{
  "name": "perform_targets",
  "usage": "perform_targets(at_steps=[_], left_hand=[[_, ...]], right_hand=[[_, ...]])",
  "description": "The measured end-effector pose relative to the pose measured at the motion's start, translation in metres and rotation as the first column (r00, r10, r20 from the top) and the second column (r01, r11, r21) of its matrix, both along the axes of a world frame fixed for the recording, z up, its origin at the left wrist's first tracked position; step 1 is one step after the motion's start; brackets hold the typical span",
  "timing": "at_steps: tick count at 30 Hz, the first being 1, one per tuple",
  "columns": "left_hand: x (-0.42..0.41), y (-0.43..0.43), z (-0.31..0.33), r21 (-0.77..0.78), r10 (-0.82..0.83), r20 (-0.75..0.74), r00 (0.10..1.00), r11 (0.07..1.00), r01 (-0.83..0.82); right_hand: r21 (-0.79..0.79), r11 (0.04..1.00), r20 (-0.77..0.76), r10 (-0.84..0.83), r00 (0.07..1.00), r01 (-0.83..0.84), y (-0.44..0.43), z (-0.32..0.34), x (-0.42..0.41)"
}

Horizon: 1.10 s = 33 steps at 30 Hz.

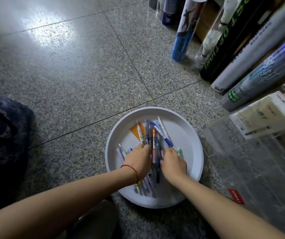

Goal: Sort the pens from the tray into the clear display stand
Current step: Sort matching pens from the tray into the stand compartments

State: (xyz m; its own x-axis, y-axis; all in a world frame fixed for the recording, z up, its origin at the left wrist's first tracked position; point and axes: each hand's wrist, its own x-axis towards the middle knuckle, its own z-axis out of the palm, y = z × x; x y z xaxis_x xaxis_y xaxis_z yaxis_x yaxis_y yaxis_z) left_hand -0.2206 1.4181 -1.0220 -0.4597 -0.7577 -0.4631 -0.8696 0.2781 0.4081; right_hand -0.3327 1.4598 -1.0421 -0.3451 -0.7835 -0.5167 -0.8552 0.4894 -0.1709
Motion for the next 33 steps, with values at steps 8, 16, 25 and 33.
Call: perform_targets(at_steps=[8,16,25,33], left_hand=[[-0.018,-0.008,-0.002,0.14,0.262,-0.084,0.961,0.958,-0.249],[-0.015,-0.044,-0.005,0.619,0.881,-0.188,0.433,0.449,-0.645],[0.015,-0.052,-0.016,0.613,0.887,-0.126,0.444,0.422,-0.668],[0.014,-0.055,-0.01,0.536,0.887,-0.155,0.435,0.445,-0.717]], right_hand=[[0.007,0.982,0.233,-0.185,0.955,0.189,-0.012,0.014,-0.011],[-0.169,0.976,0.536,-0.026,0.844,0.137,-0.023,0.02,0.013],[-0.072,0.988,0.09,-0.127,0.988,0.134,-0.054,-0.003,0.035],[0.009,0.998,0.155,-0.07,0.985,0.07,-0.058,0.012,0.025]])
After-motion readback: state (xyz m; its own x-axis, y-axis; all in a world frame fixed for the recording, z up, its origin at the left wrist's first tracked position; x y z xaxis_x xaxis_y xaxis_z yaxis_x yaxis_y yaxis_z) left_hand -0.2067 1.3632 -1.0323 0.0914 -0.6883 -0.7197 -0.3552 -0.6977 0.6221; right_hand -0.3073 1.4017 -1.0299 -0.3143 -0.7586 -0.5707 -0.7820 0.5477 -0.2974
